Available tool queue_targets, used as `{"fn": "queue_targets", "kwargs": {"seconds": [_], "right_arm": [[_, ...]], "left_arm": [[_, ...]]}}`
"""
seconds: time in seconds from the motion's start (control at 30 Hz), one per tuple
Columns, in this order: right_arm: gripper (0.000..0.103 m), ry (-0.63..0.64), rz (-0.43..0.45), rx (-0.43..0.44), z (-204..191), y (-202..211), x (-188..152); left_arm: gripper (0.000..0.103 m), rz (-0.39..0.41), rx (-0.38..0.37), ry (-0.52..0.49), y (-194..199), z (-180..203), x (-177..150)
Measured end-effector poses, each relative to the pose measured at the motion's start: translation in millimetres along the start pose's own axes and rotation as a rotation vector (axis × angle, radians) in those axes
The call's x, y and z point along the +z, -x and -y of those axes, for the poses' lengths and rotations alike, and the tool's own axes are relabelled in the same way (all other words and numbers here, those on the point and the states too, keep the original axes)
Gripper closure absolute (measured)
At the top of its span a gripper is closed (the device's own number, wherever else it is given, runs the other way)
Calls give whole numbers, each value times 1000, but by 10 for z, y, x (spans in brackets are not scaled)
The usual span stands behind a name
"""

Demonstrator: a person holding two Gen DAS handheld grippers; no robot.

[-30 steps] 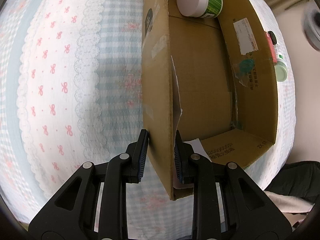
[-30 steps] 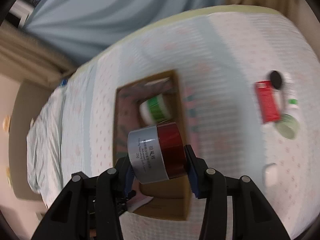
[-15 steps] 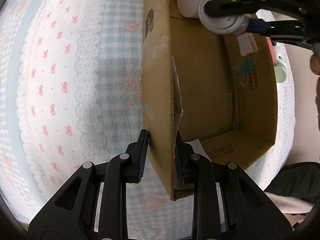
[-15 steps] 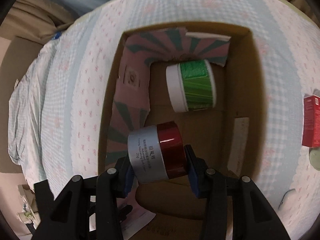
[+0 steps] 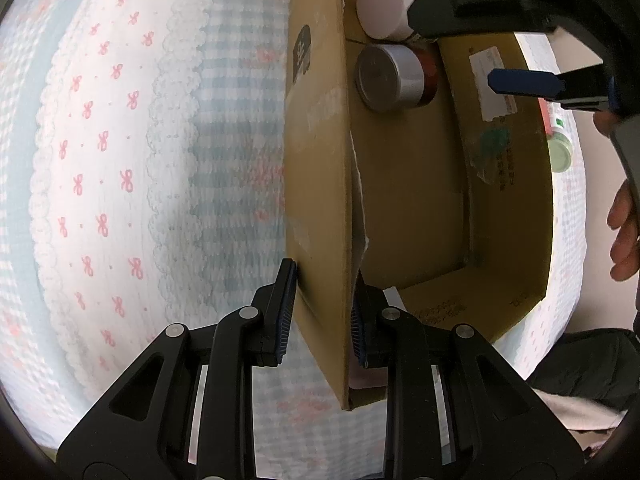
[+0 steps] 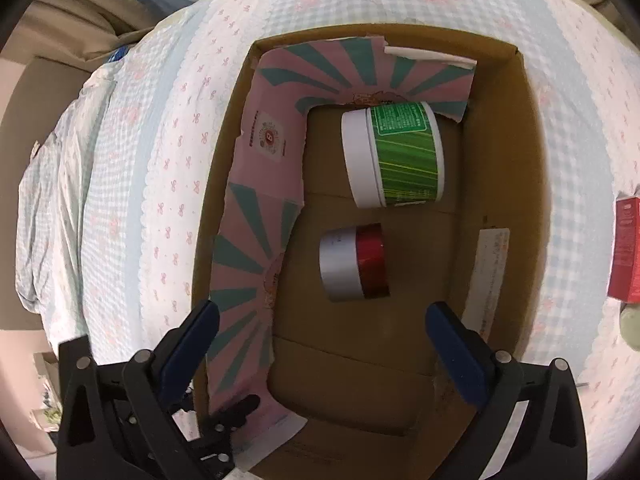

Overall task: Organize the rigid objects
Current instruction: 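Carry the silver-and-red jar into the box with the right tool and release, then move the right tool to the white earbud case and grasp it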

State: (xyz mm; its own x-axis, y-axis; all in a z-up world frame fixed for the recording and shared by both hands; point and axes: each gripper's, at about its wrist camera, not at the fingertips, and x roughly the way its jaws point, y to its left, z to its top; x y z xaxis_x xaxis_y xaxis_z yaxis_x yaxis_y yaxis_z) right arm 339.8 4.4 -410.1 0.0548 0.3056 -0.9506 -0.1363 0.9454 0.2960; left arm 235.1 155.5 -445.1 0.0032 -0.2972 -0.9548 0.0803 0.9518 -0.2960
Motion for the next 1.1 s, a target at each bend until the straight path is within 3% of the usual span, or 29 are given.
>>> {"fn": "queue_targets", "kwargs": {"seconds": [0.47, 0.73, 0.93, 1.1], "right_arm": [[0, 10, 60, -57, -53, 275, 13], [0, 26, 120, -99, -97, 927, -37], [0, -5, 191, -137, 192, 1496, -304], [0, -116, 240, -171, 626, 1817, -705]], "left_arm": [[81, 4, 8, -25, 41, 59, -20], [81, 2, 5, -24, 43, 50, -11], [81, 6, 13, -39, 28, 76, -29], [81, 9, 7, -35, 34, 68, -35]]}}
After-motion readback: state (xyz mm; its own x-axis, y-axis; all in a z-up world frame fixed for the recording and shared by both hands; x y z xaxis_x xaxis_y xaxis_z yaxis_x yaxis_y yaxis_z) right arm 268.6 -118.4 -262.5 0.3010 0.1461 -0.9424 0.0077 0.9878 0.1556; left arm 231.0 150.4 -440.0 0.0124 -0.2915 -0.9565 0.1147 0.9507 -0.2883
